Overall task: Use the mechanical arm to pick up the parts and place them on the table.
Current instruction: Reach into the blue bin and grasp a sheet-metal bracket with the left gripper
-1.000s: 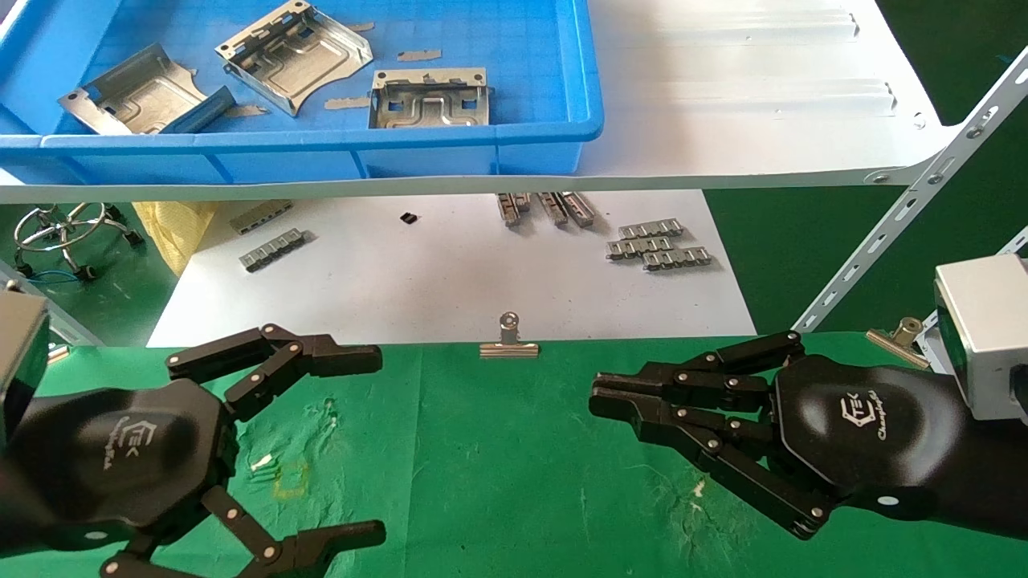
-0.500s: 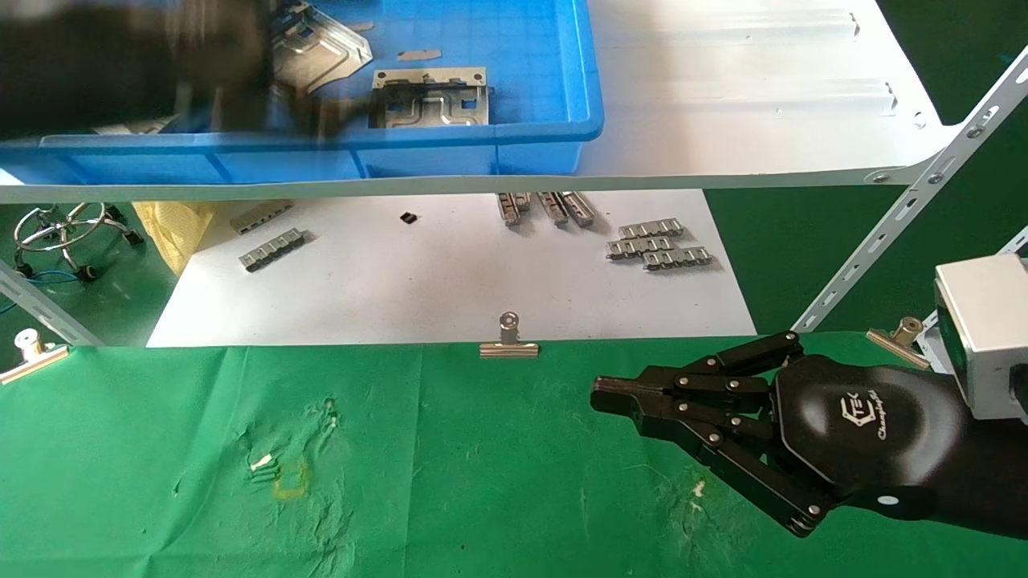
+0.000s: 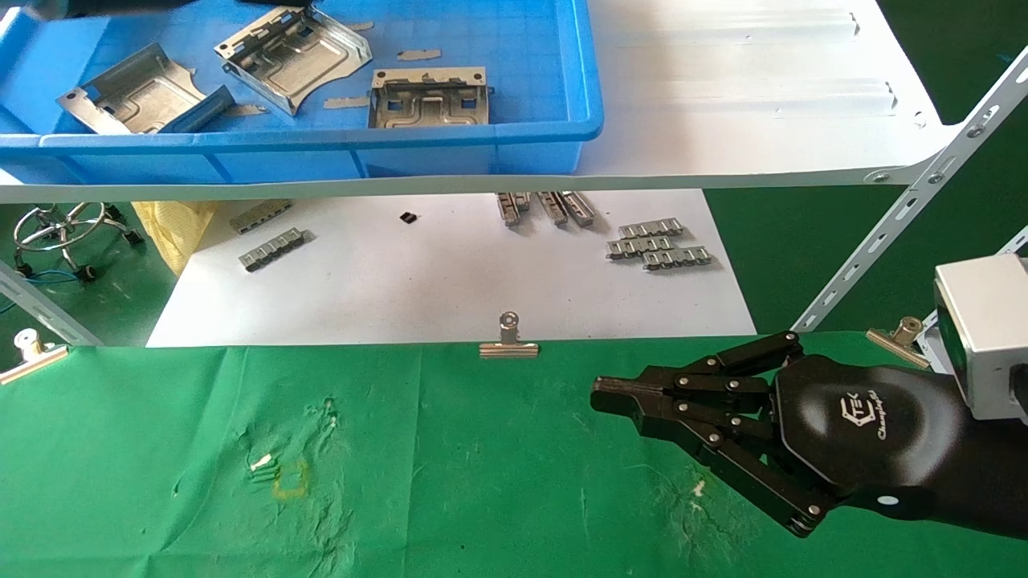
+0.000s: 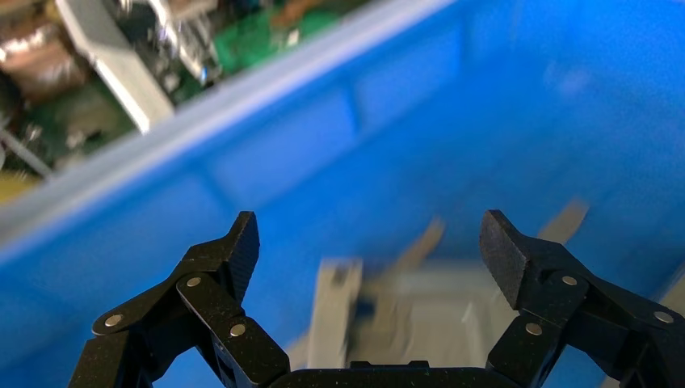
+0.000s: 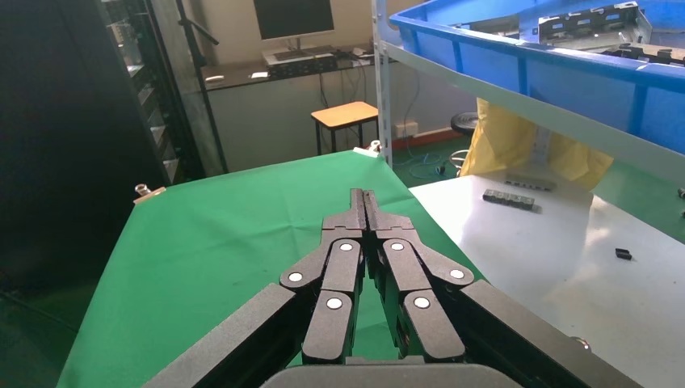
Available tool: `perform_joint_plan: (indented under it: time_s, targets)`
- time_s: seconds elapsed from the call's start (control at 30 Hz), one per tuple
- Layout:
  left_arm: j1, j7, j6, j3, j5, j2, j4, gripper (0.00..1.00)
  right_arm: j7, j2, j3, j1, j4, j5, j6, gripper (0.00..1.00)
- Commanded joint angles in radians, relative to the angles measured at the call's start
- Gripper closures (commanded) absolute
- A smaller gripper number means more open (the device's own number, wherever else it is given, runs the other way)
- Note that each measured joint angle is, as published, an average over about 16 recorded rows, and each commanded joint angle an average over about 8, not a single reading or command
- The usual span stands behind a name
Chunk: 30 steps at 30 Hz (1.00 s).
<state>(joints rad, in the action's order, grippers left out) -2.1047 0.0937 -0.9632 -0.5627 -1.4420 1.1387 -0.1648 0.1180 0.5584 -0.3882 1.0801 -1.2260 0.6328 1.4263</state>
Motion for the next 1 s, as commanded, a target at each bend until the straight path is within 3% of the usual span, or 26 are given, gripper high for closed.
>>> perform_joint_plan:
  time_s: [0.03,0.3,0.73,0.83,1.0]
  targets:
    - [-0.028,-0.001,0.017,-0.022,-0.036,0.01,0.053,1.0,0.0,0.0,0.0,0.0,0.0,0.0,0.0,1.0]
    - [-0.072,0.035,0.009,-0.068,-0.103,0.019,0.139,1.0,0.0,0.0,0.0,0.0,0.0,0.0,0.0,1.0]
    - [-0.066,0.057,0.031,-0.082,-0.122,0.018,0.17,1.0,0.0,0.0,0.0,0.0,0.0,0.0,0.0,0.97]
    - [-0.062,0.055,0.036,-0.082,-0.122,0.015,0.169,1.0,0.0,0.0,0.0,0.0,0.0,0.0,0.0,0.83]
    - [-0.058,0.053,0.038,-0.078,-0.117,0.01,0.167,1.0,0.0,0.0,0.0,0.0,0.0,0.0,0.0,0.26]
